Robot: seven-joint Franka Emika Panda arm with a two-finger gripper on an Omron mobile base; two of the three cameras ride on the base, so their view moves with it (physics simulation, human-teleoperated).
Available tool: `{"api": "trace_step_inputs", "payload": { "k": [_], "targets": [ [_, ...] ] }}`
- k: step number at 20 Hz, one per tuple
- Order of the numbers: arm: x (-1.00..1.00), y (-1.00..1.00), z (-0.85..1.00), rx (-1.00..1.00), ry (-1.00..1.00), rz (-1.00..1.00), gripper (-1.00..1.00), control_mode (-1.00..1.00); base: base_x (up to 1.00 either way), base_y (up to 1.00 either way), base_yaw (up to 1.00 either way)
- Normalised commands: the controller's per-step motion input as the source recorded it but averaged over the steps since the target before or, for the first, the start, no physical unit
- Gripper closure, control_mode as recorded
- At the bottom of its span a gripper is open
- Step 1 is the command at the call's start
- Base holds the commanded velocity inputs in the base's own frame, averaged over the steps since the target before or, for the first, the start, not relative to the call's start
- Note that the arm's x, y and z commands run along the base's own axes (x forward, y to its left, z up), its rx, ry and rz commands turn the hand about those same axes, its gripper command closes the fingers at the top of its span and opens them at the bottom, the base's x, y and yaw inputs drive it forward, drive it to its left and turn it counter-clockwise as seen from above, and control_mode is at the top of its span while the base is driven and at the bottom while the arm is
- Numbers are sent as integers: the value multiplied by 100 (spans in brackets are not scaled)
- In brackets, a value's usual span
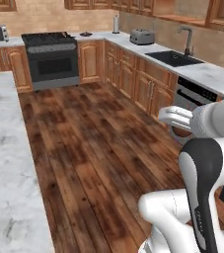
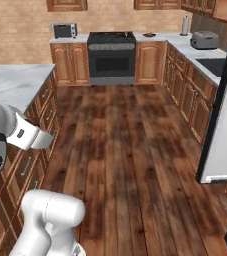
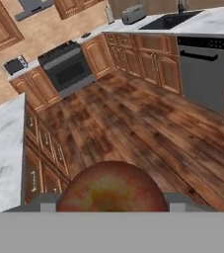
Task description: Place the cold items (kiwi and apple) from the fridge in one tupperware on the dining counter. Place the warm items (kebab skewer and hot dog) in the stove area in another tupperware.
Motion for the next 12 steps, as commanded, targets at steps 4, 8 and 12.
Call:
{"api": "trace_step_inputs", "payload": {
  "k": [4, 8, 12],
  "targets": [
    [0, 0, 0, 0, 0, 0, 100, 100, -70, 0, 56],
    [0, 0, 0, 0, 0, 0, 100, 100, -71, 0, 49],
    [0, 0, 0, 0, 0, 0, 100, 100, -74, 0, 46]
  ]
}}
